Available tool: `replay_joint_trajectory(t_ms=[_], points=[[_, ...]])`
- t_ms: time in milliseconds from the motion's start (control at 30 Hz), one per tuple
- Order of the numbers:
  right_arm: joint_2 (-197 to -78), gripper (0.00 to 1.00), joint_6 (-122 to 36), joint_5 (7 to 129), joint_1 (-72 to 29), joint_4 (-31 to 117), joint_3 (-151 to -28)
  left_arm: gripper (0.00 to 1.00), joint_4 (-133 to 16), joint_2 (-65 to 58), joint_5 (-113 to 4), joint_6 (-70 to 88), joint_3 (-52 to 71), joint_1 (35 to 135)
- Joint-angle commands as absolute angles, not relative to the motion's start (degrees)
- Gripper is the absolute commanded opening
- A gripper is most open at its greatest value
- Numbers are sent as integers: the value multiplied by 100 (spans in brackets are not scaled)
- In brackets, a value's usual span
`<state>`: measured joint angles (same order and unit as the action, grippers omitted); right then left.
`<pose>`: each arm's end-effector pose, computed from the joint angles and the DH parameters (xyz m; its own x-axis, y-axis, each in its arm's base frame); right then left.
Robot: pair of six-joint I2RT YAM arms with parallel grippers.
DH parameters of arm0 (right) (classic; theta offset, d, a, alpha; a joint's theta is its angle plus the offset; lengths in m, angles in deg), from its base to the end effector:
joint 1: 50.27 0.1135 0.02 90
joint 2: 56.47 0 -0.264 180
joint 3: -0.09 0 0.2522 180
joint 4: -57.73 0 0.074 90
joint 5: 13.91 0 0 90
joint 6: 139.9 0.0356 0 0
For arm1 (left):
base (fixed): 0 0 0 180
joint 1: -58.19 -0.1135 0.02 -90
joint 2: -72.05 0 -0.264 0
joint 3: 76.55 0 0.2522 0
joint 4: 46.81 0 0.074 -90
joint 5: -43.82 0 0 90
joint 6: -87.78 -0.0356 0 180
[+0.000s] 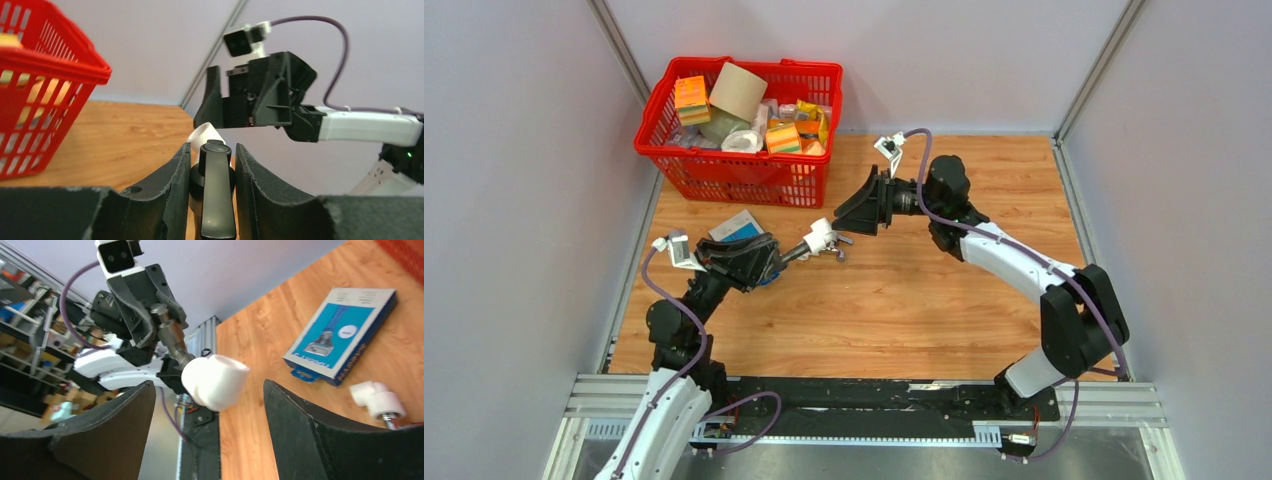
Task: Install the water faucets
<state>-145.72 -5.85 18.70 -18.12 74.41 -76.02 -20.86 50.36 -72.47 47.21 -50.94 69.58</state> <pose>0.2847 0.2144 0.3259 -0.6567 0.0298 -0.7535 -0.7541 -0.0165 0.6566 0.1127 -0.0388 0.2811 -0.1030 -0.6740 -0.7315 0.7309 0.4476 -0.5152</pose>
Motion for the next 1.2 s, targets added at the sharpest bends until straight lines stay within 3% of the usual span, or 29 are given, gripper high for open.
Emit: replay_joint_trajectory(t_ms=[0,300,467,933,1167], points=[[-13822,82,-2403,2274,-1810,7246,-7415,0,-3040,5070,-6605,5402,-4575,6961],[-12556,85,-6803,2880,-1046,7753,-5711,0,-4412,4508,-6886,6097,-3705,6961],[-12116,87,-8302,3538,-703,8106,-5173,0,-4492,4244,-7237,6343,-3458,6961],[-12642,84,-9113,3830,-307,8343,-5217,0,-4150,3954,-7888,6695,-3089,6961],[-12941,71,-8630,3768,-307,8185,-5445,0,-3711,3778,-8284,6880,-2966,6961]])
